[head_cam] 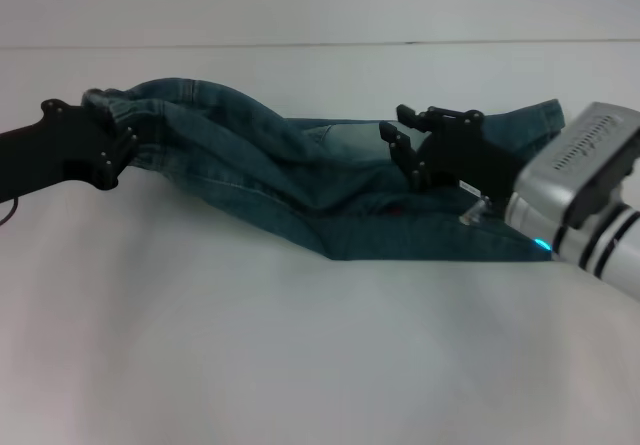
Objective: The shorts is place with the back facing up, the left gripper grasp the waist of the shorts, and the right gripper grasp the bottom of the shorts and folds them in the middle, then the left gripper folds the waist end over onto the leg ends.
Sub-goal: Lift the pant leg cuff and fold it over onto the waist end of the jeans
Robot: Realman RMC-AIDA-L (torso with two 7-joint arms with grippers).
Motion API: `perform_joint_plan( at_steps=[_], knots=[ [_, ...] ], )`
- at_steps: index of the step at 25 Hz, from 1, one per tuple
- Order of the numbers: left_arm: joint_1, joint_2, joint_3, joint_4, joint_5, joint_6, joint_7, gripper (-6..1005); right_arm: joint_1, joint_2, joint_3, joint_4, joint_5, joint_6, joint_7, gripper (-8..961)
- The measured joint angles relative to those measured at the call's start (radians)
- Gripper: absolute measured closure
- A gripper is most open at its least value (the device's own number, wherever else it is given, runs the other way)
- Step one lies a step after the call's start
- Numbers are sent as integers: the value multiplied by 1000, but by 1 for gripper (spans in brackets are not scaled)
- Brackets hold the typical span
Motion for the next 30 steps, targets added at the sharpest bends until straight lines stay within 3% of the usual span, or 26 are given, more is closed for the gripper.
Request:
perform_joint_plan(
  at_steps=[6, 15, 25, 30],
  knots=[
    [-12, -2, 22, 31, -2, 35, -16, 960, 76, 4, -10, 43, -31, 150, -3, 732],
    [-49, -2, 86, 99, -31, 98, -111, 960, 125, 5, 0, 93, -168, 157, 3, 955],
    [-72, -3, 192, 146, -84, 146, -150, 960, 162, 5, 17, 122, -270, 157, 13, 955],
    [-94, -3, 225, 147, -87, 135, -160, 960, 177, 5, 77, 138, -380, 158, 20, 954]
  ],
)
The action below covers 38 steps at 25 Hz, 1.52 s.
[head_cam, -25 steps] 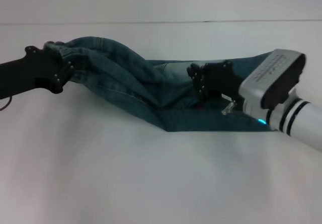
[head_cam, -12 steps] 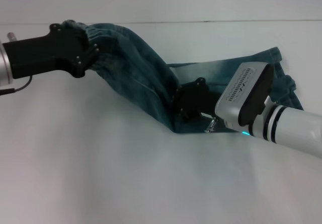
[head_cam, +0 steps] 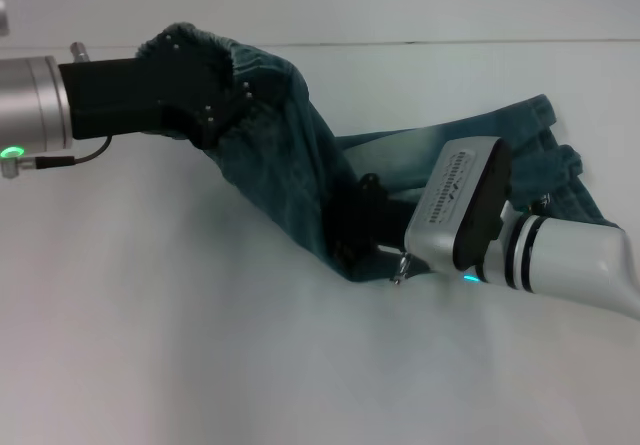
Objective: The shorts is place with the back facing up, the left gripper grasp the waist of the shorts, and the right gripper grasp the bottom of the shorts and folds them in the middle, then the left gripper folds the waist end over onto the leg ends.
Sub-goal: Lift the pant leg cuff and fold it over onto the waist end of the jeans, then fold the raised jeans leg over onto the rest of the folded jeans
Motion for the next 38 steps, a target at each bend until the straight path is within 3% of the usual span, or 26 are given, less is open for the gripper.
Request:
perform_joint_plan(
  at_steps=[5, 9, 14, 16, 17, 23, 28, 33, 36, 38],
  knots=[
    [-9, 0, 9, -2, 0, 3, -2, 961, 5, 0, 83, 17, -112, 10, -1, 955],
    [-9, 0, 22, -7, 5, -22, -2, 961, -31, -8, 124, 4, -137, -17, -10, 955],
    [-7, 0, 71, -16, 8, -82, -2, 960, -180, -21, 122, -150, -138, -151, 15, 954],
    [-8, 0, 99, -17, 10, -107, -4, 960, -287, -28, 106, -287, -138, -261, 76, 954],
    [-10, 0, 113, -18, 10, -117, -4, 960, -287, -28, 106, -287, -138, -261, 76, 954],
    [-48, 0, 245, -28, 11, -143, -1, 961, -442, -32, 67, -479, -139, -354, 223, 954],
    [-145, 0, 409, -101, 12, -191, 8, 960, -469, -32, 41, -483, -139, -364, 223, 954],
    [-268, -3, 554, -222, 12, -329, 8, 958, -468, -28, -13, -471, -139, -361, 225, 954],
    [-345, -6, 597, -298, 5, -402, 9, 957, -463, -29, -35, -458, -139, -356, 230, 955],
    [-362, -7, 599, -313, 4, -413, 9, 956, -467, -31, -49, -459, -139, -360, 237, 955]
  ],
)
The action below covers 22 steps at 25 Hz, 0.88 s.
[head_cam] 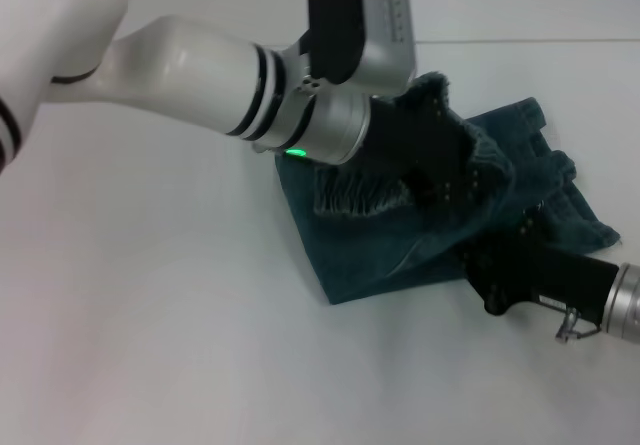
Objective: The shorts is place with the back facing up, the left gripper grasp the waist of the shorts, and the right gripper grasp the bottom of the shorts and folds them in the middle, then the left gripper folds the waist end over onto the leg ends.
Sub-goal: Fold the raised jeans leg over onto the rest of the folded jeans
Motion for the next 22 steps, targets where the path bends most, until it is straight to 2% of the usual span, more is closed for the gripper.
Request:
perform_joint_plan(
  at_steps=[6, 12, 16, 22],
  knots=[
    [-44, -4, 7, -38, -8, -55, 0, 954, -58, -15, -47, -57, -26, -87, 71, 955],
    [-16, -5, 11, -35, -94, -82, 0, 951, -149, -8, -41, -181, -36, -182, 120, 954],
    [0, -4, 35, -31, -106, -90, -16, 950, -159, -6, -35, -199, -34, -185, 136, 954],
    [4, 2, 80, -38, -100, -94, -43, 775, -144, -4, -34, -197, -37, -185, 149, 955]
  ],
)
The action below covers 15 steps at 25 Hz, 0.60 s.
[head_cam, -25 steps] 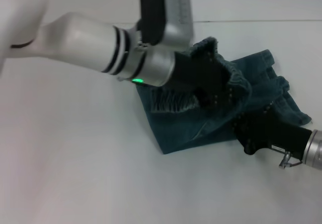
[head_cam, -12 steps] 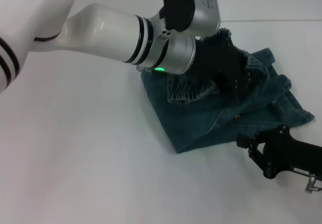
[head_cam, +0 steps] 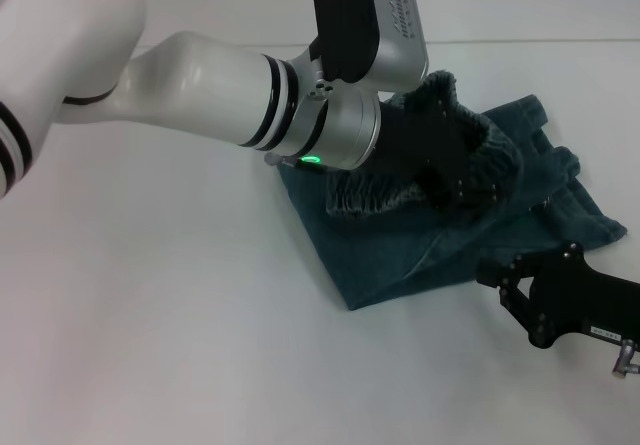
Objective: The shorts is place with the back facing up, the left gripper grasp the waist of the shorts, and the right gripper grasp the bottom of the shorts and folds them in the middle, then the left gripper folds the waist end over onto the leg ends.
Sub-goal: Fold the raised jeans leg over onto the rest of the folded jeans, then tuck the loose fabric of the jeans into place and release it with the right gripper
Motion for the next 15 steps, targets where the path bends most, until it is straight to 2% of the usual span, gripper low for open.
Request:
perform_joint_plan(
  at_steps=[4, 10, 15],
  knots=[
    [9, 3, -7, 8, 20, 0, -19, 551, 9, 0, -3, 4, -1, 0, 1, 955],
    [20, 2, -11, 42, 104, -9, -90, 419, 11, 0, -5, 5, -1, 0, 1, 955],
    [102, -1, -59, 155, 119, -1, -101, 309, 10, 0, 0, -1, -1, -3, 2, 953]
  ],
)
